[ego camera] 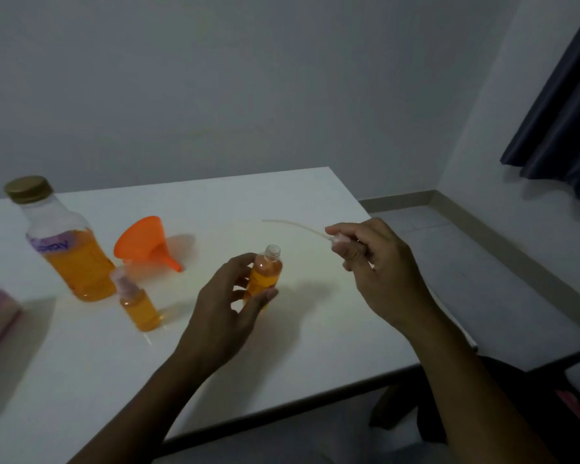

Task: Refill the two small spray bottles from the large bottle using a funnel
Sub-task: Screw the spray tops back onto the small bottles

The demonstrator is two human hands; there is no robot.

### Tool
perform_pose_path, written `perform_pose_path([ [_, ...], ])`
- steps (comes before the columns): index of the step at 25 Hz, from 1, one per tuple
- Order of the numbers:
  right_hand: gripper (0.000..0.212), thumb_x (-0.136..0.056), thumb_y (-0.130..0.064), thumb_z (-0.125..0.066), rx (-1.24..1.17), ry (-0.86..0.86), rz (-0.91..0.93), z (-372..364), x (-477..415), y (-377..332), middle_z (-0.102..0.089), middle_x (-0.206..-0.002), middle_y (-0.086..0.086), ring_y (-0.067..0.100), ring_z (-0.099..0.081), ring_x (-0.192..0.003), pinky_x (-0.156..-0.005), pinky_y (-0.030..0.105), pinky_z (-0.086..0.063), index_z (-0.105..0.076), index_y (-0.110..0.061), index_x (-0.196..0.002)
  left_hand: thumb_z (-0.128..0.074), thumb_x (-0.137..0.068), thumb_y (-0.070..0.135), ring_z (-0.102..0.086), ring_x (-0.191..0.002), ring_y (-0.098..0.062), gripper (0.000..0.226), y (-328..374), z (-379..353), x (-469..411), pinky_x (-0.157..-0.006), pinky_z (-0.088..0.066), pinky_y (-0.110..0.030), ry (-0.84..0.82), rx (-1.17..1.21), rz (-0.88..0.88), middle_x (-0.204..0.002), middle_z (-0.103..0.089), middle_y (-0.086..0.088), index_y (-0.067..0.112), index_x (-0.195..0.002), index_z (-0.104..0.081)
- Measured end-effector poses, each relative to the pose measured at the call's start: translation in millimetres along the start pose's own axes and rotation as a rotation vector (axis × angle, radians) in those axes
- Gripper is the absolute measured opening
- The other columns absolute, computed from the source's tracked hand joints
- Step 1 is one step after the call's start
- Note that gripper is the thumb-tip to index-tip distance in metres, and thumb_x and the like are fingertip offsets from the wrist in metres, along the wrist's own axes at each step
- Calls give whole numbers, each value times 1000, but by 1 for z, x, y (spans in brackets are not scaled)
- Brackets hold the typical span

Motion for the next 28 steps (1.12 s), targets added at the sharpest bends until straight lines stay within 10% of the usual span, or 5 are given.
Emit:
perform_pose_path([
  [11,22,-92,-9,-65,201,-45,240,-9,-1,-48,-71,-106,3,6,-63,-90,-81,-2,-43,-73,-8,-113,-71,-82,36,-56,-99,-12,48,-27,42,13,-82,-53,-36,78,-136,40,-118,-56,17,35,-125,-48],
  [21,35,-89,0,-68,226,-246,257,-61,4,-69,-58,-107,-1,7,-57,-96,-81,4,-47,-71,-13,-121,-70,-82,39,-46,-102,-7,55,-19,26,20,-77,-34,-12,-16,-198,30,-116,-49,17,41,-130,-45],
  [28,36,-88,-27,-73,137,-293,124,-74,1,-63,-69,-98,-8,3,-64,-87,-81,19,-58,-65,-23,-122,-67,-83,42,-42,-99,-5,54,-13,18,21,-75,-33,-11,-62,-210,22,-114,-46,15,49,-129,-40],
])
Point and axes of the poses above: each hand's wrist, its own x-axis away from the middle knuckle, its own z-axis out of the back of the hand, y = z × x, the point moved 9 cm from there along -x, towards the middle knuckle
